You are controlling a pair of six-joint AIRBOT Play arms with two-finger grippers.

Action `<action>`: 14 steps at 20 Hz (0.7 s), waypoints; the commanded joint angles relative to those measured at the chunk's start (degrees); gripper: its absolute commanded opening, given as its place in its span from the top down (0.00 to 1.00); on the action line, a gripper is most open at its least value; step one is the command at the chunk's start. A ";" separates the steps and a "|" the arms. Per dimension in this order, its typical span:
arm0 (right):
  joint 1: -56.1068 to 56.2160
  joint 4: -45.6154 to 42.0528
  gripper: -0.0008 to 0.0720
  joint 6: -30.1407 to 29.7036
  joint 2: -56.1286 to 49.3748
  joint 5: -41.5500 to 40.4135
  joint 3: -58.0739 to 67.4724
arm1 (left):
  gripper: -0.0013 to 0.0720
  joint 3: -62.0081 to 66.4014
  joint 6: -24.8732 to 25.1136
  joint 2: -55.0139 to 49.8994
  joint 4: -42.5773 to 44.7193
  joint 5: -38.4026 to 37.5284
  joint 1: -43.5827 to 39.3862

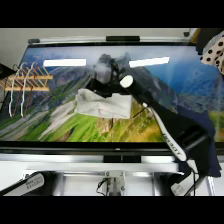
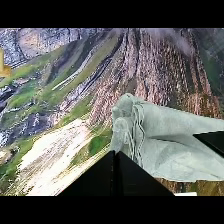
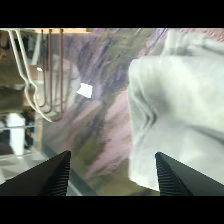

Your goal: Fold the shirts.

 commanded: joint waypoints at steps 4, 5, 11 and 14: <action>-18.03 -40.04 0.11 12.96 6.36 35.78 -0.57 | 0.93 -0.02 -0.09 -0.04 0.00 0.00 0.02; -20.65 -37.55 0.05 11.13 5.53 39.74 -2.19 | 0.93 -0.02 -0.13 -0.04 0.00 0.00 0.02; -20.61 -27.30 0.05 3.39 -0.11 27.78 -7.26 | 0.92 -0.02 -0.13 -0.04 0.02 -0.76 -0.83; -20.48 -16.85 0.05 -1.92 -3.63 22.21 -7.26 | 0.92 -0.02 -0.15 -0.04 0.00 -1.01 -0.94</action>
